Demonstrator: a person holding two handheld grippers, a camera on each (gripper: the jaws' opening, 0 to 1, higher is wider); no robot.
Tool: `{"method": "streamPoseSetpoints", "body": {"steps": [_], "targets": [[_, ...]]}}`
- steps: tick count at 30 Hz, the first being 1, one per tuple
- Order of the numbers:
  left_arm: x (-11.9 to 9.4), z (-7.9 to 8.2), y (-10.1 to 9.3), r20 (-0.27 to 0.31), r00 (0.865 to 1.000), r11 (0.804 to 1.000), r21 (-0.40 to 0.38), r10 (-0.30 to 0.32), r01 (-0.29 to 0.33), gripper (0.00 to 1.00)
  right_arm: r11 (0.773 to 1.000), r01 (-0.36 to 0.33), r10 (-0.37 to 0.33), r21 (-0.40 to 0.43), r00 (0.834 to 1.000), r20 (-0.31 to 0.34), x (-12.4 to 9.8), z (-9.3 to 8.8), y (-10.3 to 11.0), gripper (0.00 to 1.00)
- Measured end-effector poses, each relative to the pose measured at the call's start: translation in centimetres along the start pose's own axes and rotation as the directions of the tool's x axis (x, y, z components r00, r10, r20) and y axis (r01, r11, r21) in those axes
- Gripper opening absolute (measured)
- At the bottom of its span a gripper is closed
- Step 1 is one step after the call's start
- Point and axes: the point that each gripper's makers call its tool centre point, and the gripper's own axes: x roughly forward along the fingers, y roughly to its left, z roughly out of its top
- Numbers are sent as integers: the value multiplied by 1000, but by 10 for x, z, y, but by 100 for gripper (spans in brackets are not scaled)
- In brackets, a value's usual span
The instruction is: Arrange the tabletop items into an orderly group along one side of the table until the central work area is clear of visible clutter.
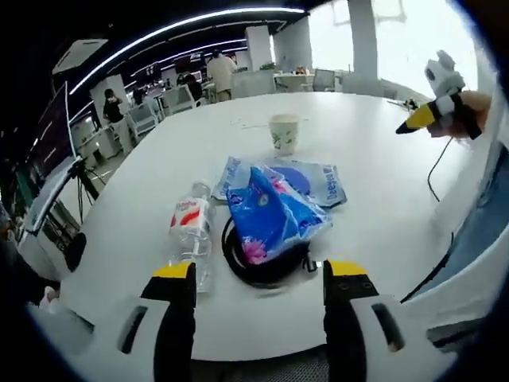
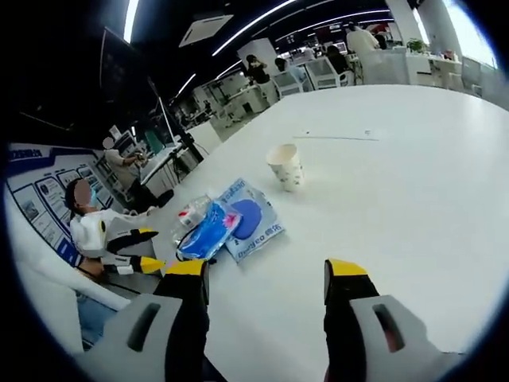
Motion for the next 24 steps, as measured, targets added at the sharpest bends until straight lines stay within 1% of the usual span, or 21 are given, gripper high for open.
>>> {"method": "streamPoseSetpoints", "body": {"steps": [2, 3, 4, 6, 7, 10, 12, 14, 15, 16, 18, 20, 21, 22, 23, 24], "targets": [[10, 7, -8, 3, 999, 999, -38, -35, 36, 69, 1000, 5, -5, 7, 1000, 9, -1, 2, -2, 57], [14, 9, -10, 2, 999, 999, -33, -37, 37, 68, 1000, 5, -5, 8, 1000, 11, -1, 3, -2, 57], [21, 11, -17, -1, 999, 999, -20, -38, 38, 67, 1000, 7, -7, 10, 1000, 14, -1, 4, -3, 57], [33, 10, -26, -32, 998, 999, 9, -52, 52, 65, 1000, 12, -12, 14, 1000, 17, -2, 5, -6, 57], [37, 11, -28, -38, 998, 998, 15, -52, 53, 64, 1000, 14, -15, 16, 1000, 18, -3, 6, -7, 57], [48, 12, -30, -48, 997, 999, -1, -54, 54, 63, 999, 26, -27, 25, 999, 26, -5, 7, -13, 57], [52, 11, -29, -60, 997, 998, -39, -44, 42, 64, 999, 34, -35, 41, 999, 33, -7, 7, -18, 57], [53, 7, -21, -70, 998, 998, -62, -4, 0, 64, 998, 40, -42, 56, 998, 39, -8, 7, -21, 57], [52, 4, -16, -80, 996, 996, -81, 30, -36, 63, 997, 43, -46, 60, 998, 40, -8, 7, -23, 57], [50, 2, -13, -83, 995, 992, -112, 46, -55, 63, 997, 46, -48, 60, 998, 41, -8, 7, -24, 56], [46, -2, -12, -91, 994, 979, -187, 67, -83, 63, 997, 50, -53, 65, 998, 42, -8, 7, -25, 56], [43, -7, -11, -106, 990, 965, -235, 93, -116, 64, 996, 50, -53, 76, 998, 43, -7, 7, -27, 56], [41, -12, -11, -122, 987, 958, -255, 100, -129, 64, 996, 49, -53, 77, 998, 43, -7, 7, -27, 56], [40, -18, -14, -141, 986, 941, -311, 91, -131, 64, 996, 47, -51, 79, 998, 43, -6, 7, -26, 56], [39, -22, -17, -148, 986, 923, -362, 83, -131, 62, 996, 46, -50, 78, 998, 42, -5, 7, -26, 56], [39, -25, -23, -153, 987, 888, -444, 58, -121, 60, 996, 44, -47, 77, 998, 39, -3, 6, -26, 56]]}}
